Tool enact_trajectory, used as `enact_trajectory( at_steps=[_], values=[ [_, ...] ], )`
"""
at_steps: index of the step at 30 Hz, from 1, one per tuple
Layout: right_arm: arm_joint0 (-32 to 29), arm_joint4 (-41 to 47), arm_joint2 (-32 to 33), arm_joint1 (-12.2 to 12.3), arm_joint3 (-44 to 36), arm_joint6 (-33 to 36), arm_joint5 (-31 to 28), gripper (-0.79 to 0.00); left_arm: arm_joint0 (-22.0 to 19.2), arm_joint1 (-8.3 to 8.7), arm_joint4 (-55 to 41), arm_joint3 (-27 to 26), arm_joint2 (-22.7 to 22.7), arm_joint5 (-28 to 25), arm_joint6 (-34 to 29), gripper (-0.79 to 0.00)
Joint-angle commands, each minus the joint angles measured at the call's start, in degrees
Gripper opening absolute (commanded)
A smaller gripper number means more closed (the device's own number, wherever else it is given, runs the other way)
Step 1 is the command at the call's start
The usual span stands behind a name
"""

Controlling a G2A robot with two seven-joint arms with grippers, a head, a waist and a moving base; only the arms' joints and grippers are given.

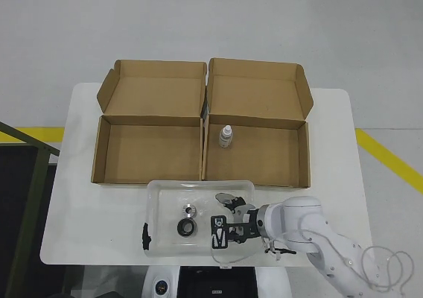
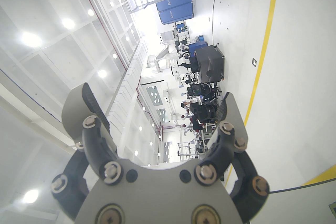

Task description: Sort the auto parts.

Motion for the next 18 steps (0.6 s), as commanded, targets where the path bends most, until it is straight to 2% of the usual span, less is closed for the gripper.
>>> enact_trajectory(
  at_steps=[1,11,13,15,18],
  values=[
    [0.7,-0.2,-0.9,-0.1,0.4,0.6,0.1,-0.117,0.0,0.00,0.0,0.0,0.0,0.0,0.0,0.000],
    [4.4,0.6,-5.2,-1.0,3.1,4.4,0.5,-0.215,0.0,0.00,0.0,0.0,0.0,0.0,0.0,0.000],
    [4.8,1.0,-5.7,-1.1,3.5,5.1,0.6,-0.268,0.0,0.00,0.0,0.0,0.0,0.0,0.0,0.000],
    [5.1,1.4,-6.2,-1.1,3.9,5.6,0.7,-0.366,0.0,0.00,0.0,0.0,0.0,0.0,0.0,0.000],
    [5.5,2.0,-6.9,-1.2,4.5,6.2,0.9,-0.406,0.0,0.00,0.0,0.0,0.0,0.0,0.0,0.000]
  ],
)
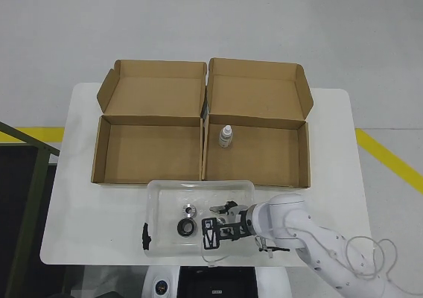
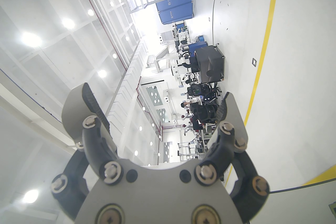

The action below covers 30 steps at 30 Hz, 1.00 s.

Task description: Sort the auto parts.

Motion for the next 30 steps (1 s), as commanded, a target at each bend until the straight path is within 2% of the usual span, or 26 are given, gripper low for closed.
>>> enact_trajectory(
  at_steps=[1,9,10,12,13,19,30],
  values=[
    [0.2,0.3,-0.4,0.0,0.4,0.4,0.0,-0.422,0.0,0.00,0.0,0.0,0.0,0.0,0.0,0.000],
    [1.4,1.4,-1.9,-0.2,1.2,2.2,0.1,-0.566,0.0,0.00,0.0,0.0,0.0,0.0,0.0,0.000],
    [1.5,1.6,-2.0,-0.2,1.3,2.4,0.1,-0.606,0.0,0.00,0.0,0.0,0.0,0.0,0.0,0.000],
    [1.7,2.0,-2.1,-0.2,1.3,2.6,0.1,-0.754,0.0,0.00,0.0,0.0,0.0,0.0,0.0,0.000],
    [1.8,2.3,-2.1,-0.2,1.3,2.7,0.2,-0.785,0.0,0.00,0.0,0.0,0.0,0.0,0.0,0.000],
    [2.3,3.7,-1.4,0.0,0.2,0.8,0.2,-0.785,0.0,0.00,0.0,0.0,0.0,0.0,0.0,0.000],
    [3.2,3.0,-0.2,0.2,-2.0,-6.6,-0.6,-0.785,0.0,0.00,0.0,0.0,0.0,0.0,0.0,0.000]
  ],
)
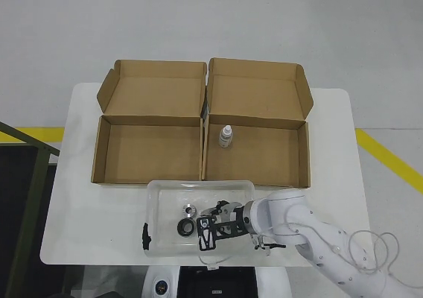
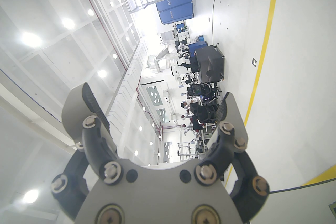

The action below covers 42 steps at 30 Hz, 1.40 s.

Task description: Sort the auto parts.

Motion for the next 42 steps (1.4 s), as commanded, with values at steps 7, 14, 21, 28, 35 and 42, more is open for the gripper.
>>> enact_trajectory(
  at_steps=[7,14,21,28,35,42],
  values=[
    [0.6,0.3,2.4,0.4,-1.9,-5.4,-0.5,-0.785,0.0,0.00,0.0,0.0,0.0,0.0,0.0,0.000],
    [2.6,1.5,3.5,0.2,-2.5,-10.0,-0.9,-0.785,0.0,0.00,0.0,0.0,0.0,0.0,0.0,0.000],
    [4.2,2.6,5.1,0.1,-2.3,-13.8,-0.1,-0.785,0.0,0.00,0.0,0.0,0.0,0.0,0.0,0.000],
    [4.9,4.1,8.4,0.4,-1.2,-17.7,0.8,-0.785,0.0,0.00,0.0,0.0,0.0,0.0,0.0,0.000],
    [4.9,4.6,11.9,0.8,0.4,-20.2,1.5,-0.785,0.0,0.00,0.0,0.0,0.0,0.0,0.0,0.000],
    [4.5,5.0,14.9,1.3,2.3,-21.9,1.5,-0.785,0.0,0.00,0.0,0.0,0.0,0.0,0.0,0.000]
  ],
)
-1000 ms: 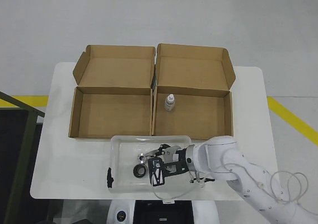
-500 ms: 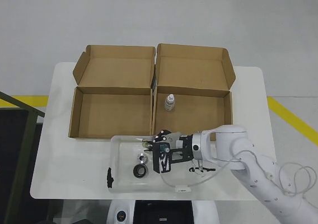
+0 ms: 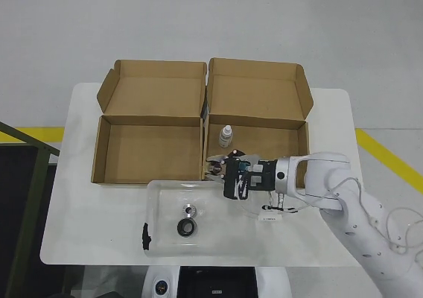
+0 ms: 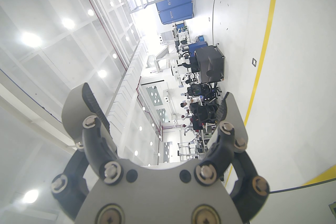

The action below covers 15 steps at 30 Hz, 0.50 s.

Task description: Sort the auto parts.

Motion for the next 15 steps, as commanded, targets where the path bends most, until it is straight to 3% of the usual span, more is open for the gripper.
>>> enact_trajectory(
  at_steps=[1,15],
  values=[
    [0.0,0.1,0.6,0.1,0.6,-0.3,0.1,-0.785,0.0,0.00,0.0,0.0,0.0,0.0,0.0,0.000],
    [2.9,1.8,1.0,0.1,9.1,0.5,-0.4,-0.785,0.0,0.00,0.0,0.0,0.0,0.0,0.0,0.000]
  ],
)
